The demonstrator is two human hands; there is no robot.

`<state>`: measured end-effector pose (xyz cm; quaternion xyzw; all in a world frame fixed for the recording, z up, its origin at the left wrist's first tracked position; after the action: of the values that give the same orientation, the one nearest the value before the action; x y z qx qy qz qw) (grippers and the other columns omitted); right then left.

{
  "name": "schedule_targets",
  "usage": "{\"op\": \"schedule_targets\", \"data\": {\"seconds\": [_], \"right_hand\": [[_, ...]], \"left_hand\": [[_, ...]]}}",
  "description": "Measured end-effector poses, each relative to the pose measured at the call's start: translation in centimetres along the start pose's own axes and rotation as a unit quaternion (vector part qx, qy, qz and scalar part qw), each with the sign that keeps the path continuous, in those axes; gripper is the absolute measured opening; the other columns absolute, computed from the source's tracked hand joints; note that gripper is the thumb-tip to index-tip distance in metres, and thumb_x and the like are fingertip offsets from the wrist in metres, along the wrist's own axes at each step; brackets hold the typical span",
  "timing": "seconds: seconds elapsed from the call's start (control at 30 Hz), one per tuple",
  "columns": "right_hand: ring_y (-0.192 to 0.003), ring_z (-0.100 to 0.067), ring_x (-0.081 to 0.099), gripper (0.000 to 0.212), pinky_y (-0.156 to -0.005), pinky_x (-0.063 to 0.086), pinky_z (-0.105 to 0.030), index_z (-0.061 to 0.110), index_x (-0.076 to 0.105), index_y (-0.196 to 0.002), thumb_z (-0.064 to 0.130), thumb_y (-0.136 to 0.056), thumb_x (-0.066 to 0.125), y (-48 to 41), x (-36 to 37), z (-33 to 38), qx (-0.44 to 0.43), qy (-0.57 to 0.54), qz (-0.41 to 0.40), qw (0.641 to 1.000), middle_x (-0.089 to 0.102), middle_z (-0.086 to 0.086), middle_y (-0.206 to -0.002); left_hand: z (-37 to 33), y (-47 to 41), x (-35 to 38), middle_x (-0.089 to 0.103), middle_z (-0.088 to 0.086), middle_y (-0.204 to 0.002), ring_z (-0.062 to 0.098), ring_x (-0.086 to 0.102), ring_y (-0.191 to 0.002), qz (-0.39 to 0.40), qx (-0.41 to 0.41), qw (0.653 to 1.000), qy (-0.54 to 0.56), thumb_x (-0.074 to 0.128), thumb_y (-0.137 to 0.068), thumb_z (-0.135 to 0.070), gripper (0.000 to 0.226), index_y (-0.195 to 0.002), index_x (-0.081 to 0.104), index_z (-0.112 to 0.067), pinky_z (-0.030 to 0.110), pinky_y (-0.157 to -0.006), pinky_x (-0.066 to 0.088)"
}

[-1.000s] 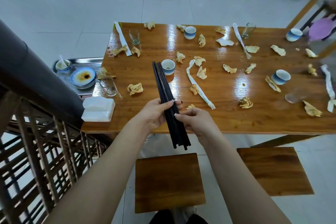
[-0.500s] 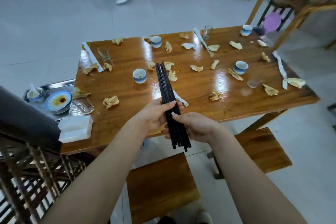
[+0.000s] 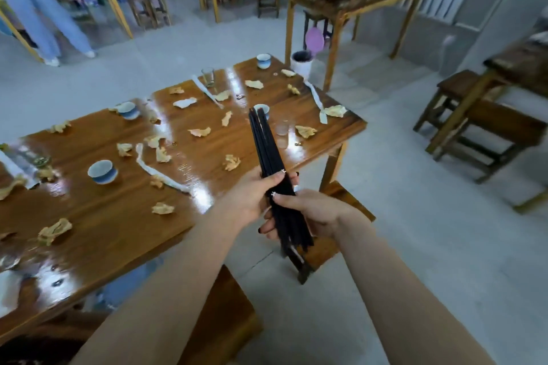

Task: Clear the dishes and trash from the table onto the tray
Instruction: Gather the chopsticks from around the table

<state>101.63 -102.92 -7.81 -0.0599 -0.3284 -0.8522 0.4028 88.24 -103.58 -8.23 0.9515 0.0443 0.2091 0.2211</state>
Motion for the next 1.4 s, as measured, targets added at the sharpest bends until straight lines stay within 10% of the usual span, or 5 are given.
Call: {"op": "schedule_targets", "data": {"seconds": [0.37, 0.63, 0.93, 1.4], "right_hand": [[-0.054, -0.015, 0.064, 0.03, -0.05, 0.051, -0.022, 0.003, 0.052, -0.083, 0.023, -0.102, 0.041, 15.9, -14.1, -3.4, -0.054, -0.047, -0.14, 0.988, 0.065, -0.007, -0.062], [-0.053, -0.013, 0.062, 0.029, -0.051, 0.051, -0.022, 0.005, 0.053, -0.083, 0.024, -0.102, 0.042, 21.3, -20.7, -4.6, -0.081, -0.105, -0.179, 0.975, 0.062, -0.005, -0.061], [-0.051, -0.015, 0.06, 0.03, -0.051, 0.051, -0.023, 0.005, 0.053, -0.083, 0.025, -0.101, 0.042, 23.0, -29.1, -3.1, -0.072, -0.128, -0.191, 0.971, 0.062, -0.006, -0.06], [-0.084, -0.026, 0.071, 0.028, -0.069, 0.057, -0.031, 0.001, 0.058, -0.1, 0.025, -0.101, 0.043, 17.7, -47.3, 10.6, 0.0, -0.066, -0.118, 0.991, 0.072, -0.017, -0.092]], "left_hand": [[7.6, -1.9, 20.9, 0.064, 0.018, -0.103, 0.021, 0.067, -0.058, 0.133, -0.058, 0.988, -0.057, 0.04, -0.101, -0.01, 0.029, -0.121, 0.051, 0.008, 0.024, -0.039, 0.046], [10.6, -4.8, 29.5, 0.068, 0.018, -0.099, 0.021, 0.071, -0.075, 0.161, -0.088, 0.982, -0.047, 0.044, -0.1, -0.021, 0.044, -0.131, 0.045, 0.011, 0.026, -0.053, 0.054], [11.7, -12.0, 35.6, 0.073, 0.008, -0.089, 0.017, 0.072, -0.079, 0.206, -0.093, 0.971, -0.075, 0.048, -0.099, -0.017, 0.017, -0.098, 0.06, -0.006, 0.03, -0.071, 0.059], [5.6, -30.3, 44.8, 0.072, 0.011, -0.084, 0.02, 0.07, -0.073, 0.137, -0.044, 0.988, -0.053, 0.05, -0.098, -0.011, 0.015, -0.086, 0.058, -0.005, 0.036, -0.085, 0.05]]}}
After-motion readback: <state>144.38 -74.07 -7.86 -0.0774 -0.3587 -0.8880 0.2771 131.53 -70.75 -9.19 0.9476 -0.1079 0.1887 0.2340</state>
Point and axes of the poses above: each hand's wrist, its own y-axis away from the middle knuckle, its own x-axis out of the palm, z = x × y, the point moved 1 cm from there along -y, towards the middle knuckle
